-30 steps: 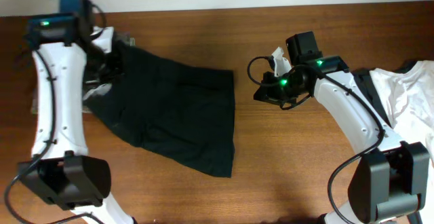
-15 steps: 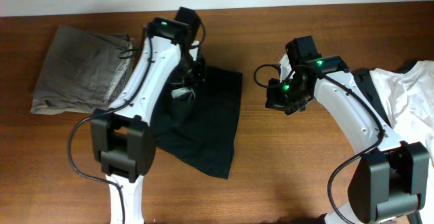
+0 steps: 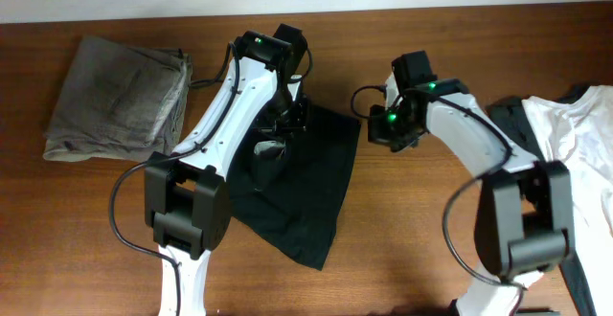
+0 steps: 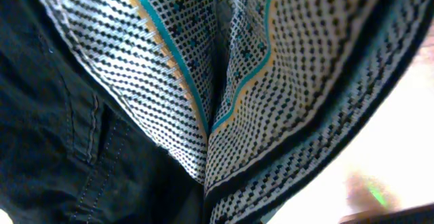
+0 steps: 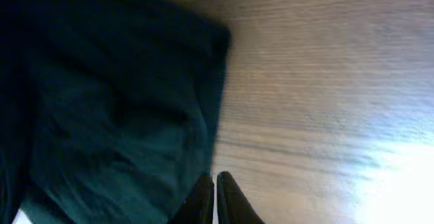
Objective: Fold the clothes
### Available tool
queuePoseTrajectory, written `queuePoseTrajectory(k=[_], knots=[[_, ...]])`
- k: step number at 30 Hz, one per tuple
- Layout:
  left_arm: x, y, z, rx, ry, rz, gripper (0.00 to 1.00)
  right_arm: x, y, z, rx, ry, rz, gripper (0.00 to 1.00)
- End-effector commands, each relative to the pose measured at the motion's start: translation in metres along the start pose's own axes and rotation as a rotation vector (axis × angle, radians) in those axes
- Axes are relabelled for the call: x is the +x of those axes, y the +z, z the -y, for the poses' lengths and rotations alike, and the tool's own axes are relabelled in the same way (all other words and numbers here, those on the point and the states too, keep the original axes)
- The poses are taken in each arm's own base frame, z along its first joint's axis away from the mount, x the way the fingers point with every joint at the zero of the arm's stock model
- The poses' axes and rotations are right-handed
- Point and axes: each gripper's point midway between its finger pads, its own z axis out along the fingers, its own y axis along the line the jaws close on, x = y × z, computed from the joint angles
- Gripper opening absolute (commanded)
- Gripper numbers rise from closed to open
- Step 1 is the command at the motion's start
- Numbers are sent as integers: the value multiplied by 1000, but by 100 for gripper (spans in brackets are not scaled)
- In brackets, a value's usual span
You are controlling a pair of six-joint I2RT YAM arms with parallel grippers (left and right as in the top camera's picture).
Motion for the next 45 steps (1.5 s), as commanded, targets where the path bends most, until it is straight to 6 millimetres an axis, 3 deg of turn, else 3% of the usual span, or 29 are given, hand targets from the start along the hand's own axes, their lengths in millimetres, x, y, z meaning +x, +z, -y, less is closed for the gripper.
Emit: queuePoseTrajectory(k=[1, 4, 7, 9, 12, 18, 21, 22, 23, 24, 28, 31, 32, 35, 37, 39, 41, 43, 45], knots=[[2, 0, 5, 16, 26, -11, 0, -9, 27, -23, -170, -33, -19, 8], [4, -1, 4, 14, 32, -20, 0, -17, 58, -16, -183, 10, -17, 8], [7, -6, 4, 12, 41, -29, 0, -8, 81, -3, -158, 74, -68, 7], [11, -20, 5, 11, 56, -30, 0, -1, 94, 5, -141, 119, -102, 7], [16, -43, 14, 16, 73, -14, 0, 2, 97, 8, -134, 132, -116, 6], [30, -27, 54, 10, 180, -24, 10, 5, 97, 9, -131, 137, -126, 5], [45, -19, 67, -4, 221, -58, 22, 5, 97, 9, -131, 137, -126, 5], [46, -17, 68, -20, 230, -58, 45, 5, 97, 9, -132, 137, -127, 5], [45, -17, 64, -51, 236, -49, 57, 5, 97, 8, -134, 138, -128, 5], [44, -17, 59, -76, 235, -47, 61, 6, 96, 9, -134, 142, -132, 5], [35, -30, 16, -114, 158, -64, 57, -4, 77, 6, -258, 150, -129, 5], [15, -45, -39, -94, 48, -38, 55, -18, 28, 9, -285, 118, -62, 6], [11, -48, -56, -89, 5, -34, 56, -17, 3, 3, -291, 71, -40, 9], [1, -55, -96, -67, -48, -16, 49, 12, -44, -33, -305, -90, -53, 17], [-8, -57, -101, -9, 14, 16, 42, 42, -52, -64, -316, -202, -107, 24], [-17, -51, -101, 49, 82, 44, 34, 77, -38, -94, -308, -301, -195, 29], [-18, -31, -94, 121, 156, 32, 30, 99, -16, -106, -263, -363, -258, 31], [-14, -8, -87, 185, 165, 3, 30, 120, 7, -108, -243, -369, -347, 30], [-2, 21, -83, 249, 170, -43, 30, 148, 25, -96, -188, -311, -489, 18]])
